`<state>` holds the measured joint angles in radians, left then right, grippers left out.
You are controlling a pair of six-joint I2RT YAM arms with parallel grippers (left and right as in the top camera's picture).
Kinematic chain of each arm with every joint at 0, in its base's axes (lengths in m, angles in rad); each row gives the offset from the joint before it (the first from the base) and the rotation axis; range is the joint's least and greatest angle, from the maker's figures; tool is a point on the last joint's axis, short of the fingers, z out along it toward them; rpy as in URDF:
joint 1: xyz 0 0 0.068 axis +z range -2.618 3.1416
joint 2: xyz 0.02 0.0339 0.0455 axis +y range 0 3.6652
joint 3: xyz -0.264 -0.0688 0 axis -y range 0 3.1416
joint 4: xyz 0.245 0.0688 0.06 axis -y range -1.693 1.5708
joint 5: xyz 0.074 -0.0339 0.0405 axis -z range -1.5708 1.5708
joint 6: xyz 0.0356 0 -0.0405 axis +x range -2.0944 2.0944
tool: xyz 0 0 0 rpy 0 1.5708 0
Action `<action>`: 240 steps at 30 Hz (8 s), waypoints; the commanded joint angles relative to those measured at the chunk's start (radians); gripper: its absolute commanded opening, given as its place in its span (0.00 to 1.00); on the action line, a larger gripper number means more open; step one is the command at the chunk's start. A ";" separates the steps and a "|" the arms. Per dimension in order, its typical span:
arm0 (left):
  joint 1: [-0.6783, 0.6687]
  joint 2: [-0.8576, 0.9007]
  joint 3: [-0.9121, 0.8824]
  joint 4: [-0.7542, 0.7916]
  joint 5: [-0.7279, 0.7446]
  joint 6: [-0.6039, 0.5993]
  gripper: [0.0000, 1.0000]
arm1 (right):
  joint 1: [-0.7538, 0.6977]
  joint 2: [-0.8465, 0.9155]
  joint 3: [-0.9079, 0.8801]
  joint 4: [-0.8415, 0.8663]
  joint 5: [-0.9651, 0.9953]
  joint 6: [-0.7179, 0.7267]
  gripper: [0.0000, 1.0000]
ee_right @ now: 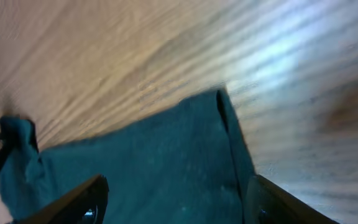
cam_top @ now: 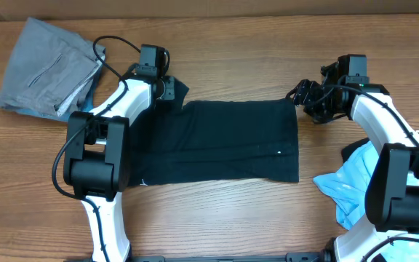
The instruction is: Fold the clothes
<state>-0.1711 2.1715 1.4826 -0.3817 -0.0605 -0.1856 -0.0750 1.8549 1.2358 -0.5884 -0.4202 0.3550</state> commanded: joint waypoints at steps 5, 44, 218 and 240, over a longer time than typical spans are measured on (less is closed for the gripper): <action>0.015 0.022 0.118 -0.120 0.009 -0.021 0.06 | 0.004 0.004 0.001 0.056 0.092 -0.005 0.65; 0.006 0.047 0.171 -0.236 0.080 -0.002 0.64 | 0.067 0.221 0.015 0.148 0.130 -0.064 0.05; 0.152 -0.257 -0.232 -0.733 0.454 0.028 0.90 | 0.444 -0.193 0.028 -0.409 0.263 0.057 0.41; 0.176 -0.262 -0.366 -0.701 0.285 -0.030 0.04 | 0.444 -0.193 0.028 -0.413 0.263 0.057 0.45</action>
<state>-0.0696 1.8729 1.0546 -0.9916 0.3489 -0.2077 0.3721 1.6913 1.2537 -1.0012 -0.1646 0.4171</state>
